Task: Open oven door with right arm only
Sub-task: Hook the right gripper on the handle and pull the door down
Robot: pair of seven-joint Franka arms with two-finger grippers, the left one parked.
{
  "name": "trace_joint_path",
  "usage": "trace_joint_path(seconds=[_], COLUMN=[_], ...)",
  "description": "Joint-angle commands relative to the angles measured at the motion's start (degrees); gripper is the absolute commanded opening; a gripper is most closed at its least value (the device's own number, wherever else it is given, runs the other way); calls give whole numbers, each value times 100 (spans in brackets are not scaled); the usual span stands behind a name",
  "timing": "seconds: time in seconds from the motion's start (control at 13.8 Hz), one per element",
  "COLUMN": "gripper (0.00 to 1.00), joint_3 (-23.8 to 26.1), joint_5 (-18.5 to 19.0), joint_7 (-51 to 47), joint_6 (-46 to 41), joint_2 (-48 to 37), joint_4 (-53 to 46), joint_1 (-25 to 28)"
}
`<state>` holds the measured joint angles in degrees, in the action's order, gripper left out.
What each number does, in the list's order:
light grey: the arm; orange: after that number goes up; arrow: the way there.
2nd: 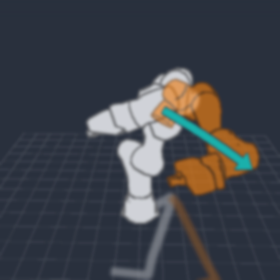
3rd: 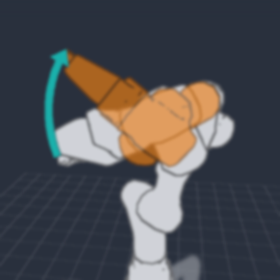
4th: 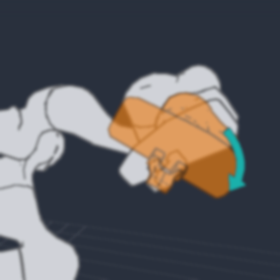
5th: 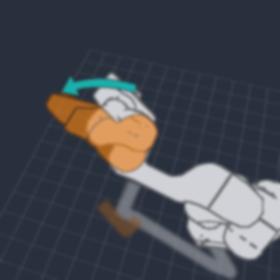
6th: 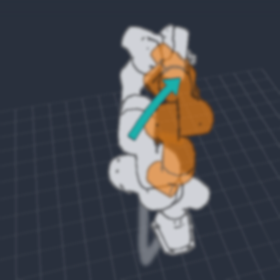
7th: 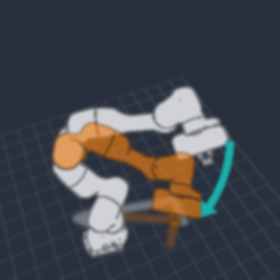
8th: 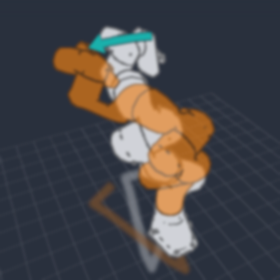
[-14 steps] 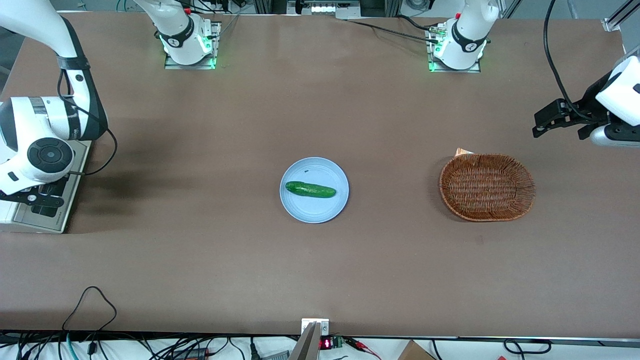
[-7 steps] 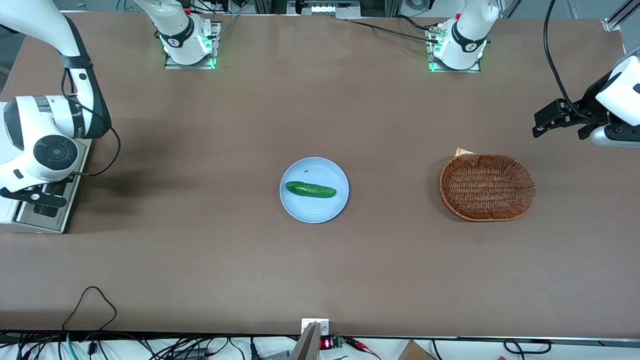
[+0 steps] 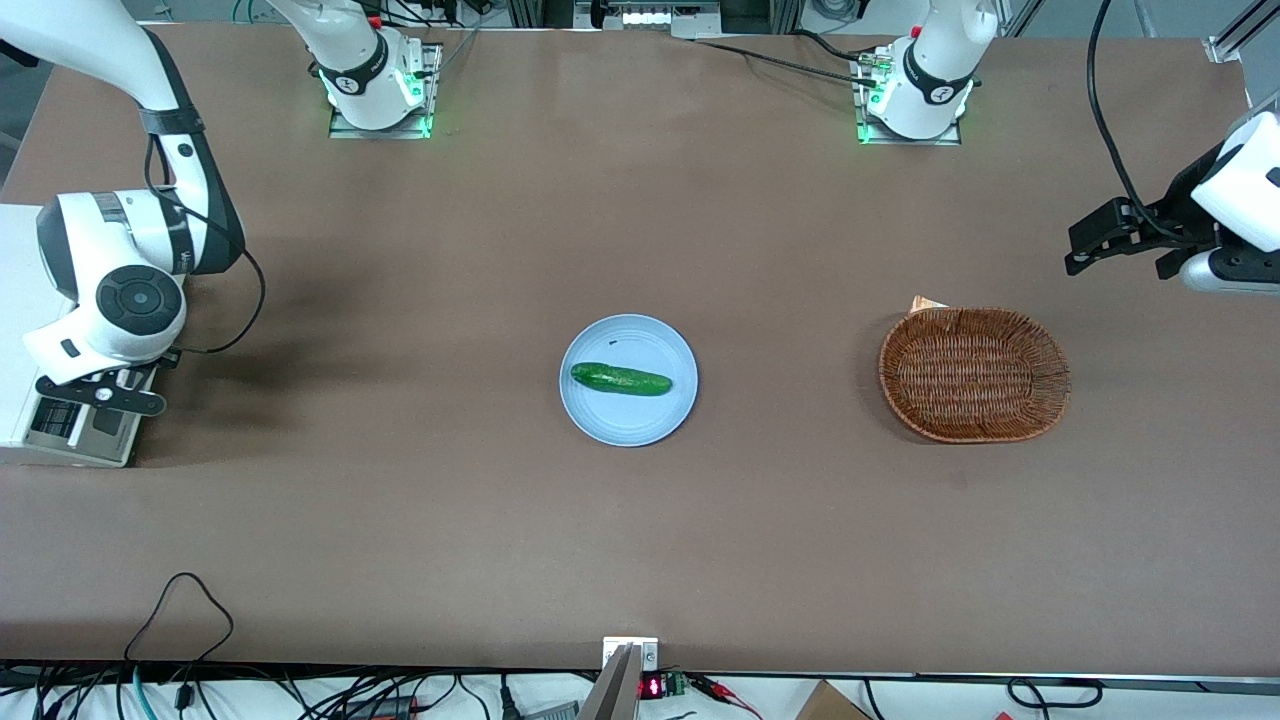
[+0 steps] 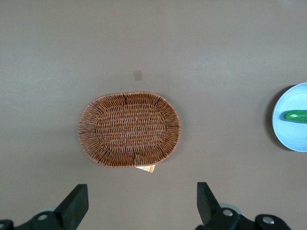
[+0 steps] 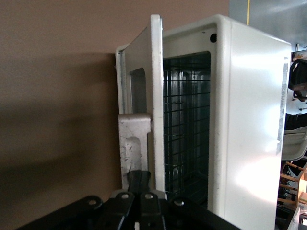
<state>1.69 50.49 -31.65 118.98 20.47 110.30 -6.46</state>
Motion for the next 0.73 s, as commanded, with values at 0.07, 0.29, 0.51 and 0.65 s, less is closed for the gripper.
trace_joint_path(seconds=[0.07, 0.29, 0.51, 0.65], gripper=[0, 0, 0, 0], joint_3=[-72, -29, -20, 15], joint_5=[-259, -452, -461, -461], joint_7=[-140, -122, -105, -96], joint_6=[600, 609, 723, 723], joint_2=[431, 492, 571, 633], joint_4=[44, 44, 44, 52], joint_1=[-84, -66, -75, -75])
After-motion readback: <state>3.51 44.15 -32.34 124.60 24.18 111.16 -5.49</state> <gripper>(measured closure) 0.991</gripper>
